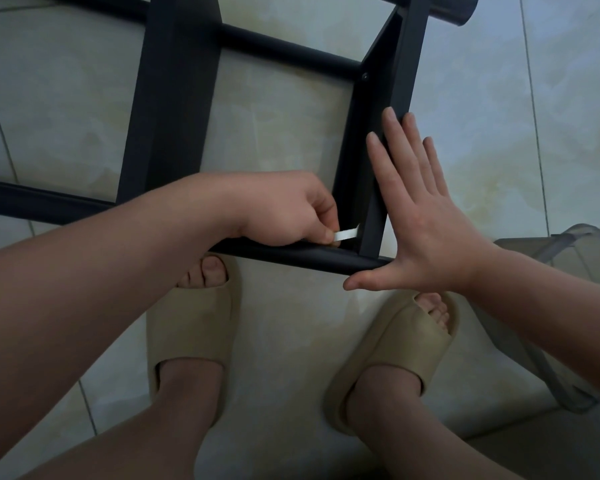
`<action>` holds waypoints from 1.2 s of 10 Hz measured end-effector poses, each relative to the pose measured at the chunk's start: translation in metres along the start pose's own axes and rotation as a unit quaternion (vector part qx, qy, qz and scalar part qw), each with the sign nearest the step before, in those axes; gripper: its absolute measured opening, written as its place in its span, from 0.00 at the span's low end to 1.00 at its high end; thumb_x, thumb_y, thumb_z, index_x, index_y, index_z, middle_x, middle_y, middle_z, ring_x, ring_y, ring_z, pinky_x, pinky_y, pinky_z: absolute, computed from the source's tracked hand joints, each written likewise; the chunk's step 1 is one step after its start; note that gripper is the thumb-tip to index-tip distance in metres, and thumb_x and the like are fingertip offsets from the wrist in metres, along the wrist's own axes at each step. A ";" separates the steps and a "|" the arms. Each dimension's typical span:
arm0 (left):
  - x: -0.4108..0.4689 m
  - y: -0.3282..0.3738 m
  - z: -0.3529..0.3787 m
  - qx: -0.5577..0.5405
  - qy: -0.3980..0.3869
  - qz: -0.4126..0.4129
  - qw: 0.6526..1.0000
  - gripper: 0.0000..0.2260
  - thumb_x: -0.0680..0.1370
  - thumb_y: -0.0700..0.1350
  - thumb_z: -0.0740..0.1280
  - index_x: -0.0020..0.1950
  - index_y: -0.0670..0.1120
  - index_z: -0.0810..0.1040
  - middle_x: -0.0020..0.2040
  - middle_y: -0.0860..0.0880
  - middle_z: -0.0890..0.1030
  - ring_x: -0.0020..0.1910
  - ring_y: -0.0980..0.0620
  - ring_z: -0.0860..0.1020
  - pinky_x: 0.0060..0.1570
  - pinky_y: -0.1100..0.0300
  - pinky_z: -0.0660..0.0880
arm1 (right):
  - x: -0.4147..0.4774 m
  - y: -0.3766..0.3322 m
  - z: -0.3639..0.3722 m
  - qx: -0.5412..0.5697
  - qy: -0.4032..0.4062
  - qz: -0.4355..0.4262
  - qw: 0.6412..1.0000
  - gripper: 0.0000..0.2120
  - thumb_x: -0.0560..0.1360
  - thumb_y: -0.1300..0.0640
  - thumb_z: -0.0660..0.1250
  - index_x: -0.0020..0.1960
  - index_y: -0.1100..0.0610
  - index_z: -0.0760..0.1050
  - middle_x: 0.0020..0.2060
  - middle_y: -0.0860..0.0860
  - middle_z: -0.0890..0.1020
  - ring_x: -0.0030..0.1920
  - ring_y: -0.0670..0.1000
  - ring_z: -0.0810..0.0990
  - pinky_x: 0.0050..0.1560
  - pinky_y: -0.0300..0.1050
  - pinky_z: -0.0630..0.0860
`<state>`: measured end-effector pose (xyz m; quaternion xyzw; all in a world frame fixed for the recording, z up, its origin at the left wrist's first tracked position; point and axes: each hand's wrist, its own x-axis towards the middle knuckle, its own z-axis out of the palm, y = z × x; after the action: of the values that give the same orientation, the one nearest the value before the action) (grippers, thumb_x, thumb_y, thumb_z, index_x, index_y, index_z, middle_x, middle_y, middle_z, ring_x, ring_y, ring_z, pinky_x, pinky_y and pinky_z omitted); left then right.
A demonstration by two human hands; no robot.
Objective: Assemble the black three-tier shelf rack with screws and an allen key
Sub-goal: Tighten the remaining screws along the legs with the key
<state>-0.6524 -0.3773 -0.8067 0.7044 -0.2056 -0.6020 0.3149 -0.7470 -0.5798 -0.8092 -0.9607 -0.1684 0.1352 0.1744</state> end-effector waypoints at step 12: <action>0.015 0.006 0.006 -0.233 0.155 -0.056 0.958 0.03 0.76 0.49 0.73 0.48 0.52 0.84 0.41 0.55 0.86 0.42 0.57 0.83 0.44 0.59 0.75 | 0.000 0.000 -0.001 0.006 -0.001 -0.001 1.000 0.65 0.66 0.19 0.60 0.82 0.65 0.45 0.81 0.64 0.43 0.81 0.64 0.38 0.78 0.70 0.43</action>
<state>-0.6553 -0.3929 -0.8140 0.7065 0.0314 -0.5335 0.4639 -0.7472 -0.5799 -0.8082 -0.9594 -0.1686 0.1372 0.1796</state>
